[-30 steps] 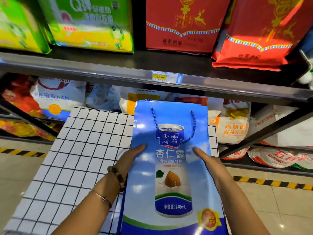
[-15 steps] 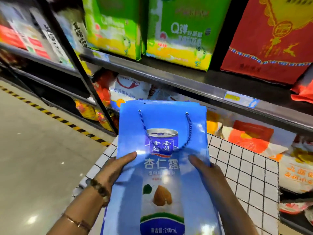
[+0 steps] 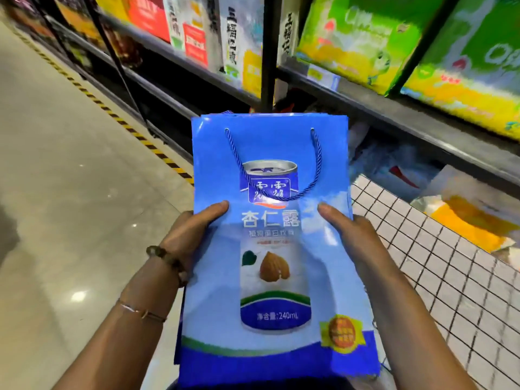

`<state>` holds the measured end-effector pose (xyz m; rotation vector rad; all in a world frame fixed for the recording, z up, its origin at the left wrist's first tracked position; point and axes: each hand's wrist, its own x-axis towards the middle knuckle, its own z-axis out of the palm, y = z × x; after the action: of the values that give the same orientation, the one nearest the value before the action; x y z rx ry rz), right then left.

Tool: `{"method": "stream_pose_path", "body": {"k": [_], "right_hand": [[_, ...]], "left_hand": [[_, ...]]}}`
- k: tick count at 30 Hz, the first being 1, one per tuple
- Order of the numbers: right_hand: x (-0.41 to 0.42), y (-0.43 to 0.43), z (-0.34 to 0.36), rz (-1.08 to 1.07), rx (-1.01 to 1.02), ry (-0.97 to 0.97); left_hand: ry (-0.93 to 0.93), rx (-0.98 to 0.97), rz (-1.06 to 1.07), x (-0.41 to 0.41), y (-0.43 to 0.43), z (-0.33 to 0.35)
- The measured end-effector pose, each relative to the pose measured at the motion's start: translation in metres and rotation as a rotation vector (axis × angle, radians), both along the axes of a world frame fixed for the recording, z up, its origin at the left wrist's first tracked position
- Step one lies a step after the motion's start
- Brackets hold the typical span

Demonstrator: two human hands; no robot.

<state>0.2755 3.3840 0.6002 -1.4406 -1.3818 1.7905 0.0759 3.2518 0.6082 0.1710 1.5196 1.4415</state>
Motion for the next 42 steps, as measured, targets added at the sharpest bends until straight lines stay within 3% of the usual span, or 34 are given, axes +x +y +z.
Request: {"method": "stream_pose_path", "body": {"k": [13, 23, 33, 42], "right_hand": [[-0.281, -0.031, -0.003, 0.217, 0.001, 0.123], [-0.52, 0.011, -0.022, 0.352, -0.058, 0.115], [-0.722, 0.047, -0.021, 0.416, -0.099, 0.088], [-0.917, 0.055, -0.041, 0.29, -0.104, 0.05]], "left_hand": [[0.005, -0.052, 0.276, -0.235, -0.076, -0.009], [0.066, -0.09, 0.421, -0.449, -0.053, -0.021], [0.069, -0.122, 0.482, -0.644, -0.023, -0.02], [0.02, -0.093, 0.368, -0.865, -0.002, -0.047]]}}
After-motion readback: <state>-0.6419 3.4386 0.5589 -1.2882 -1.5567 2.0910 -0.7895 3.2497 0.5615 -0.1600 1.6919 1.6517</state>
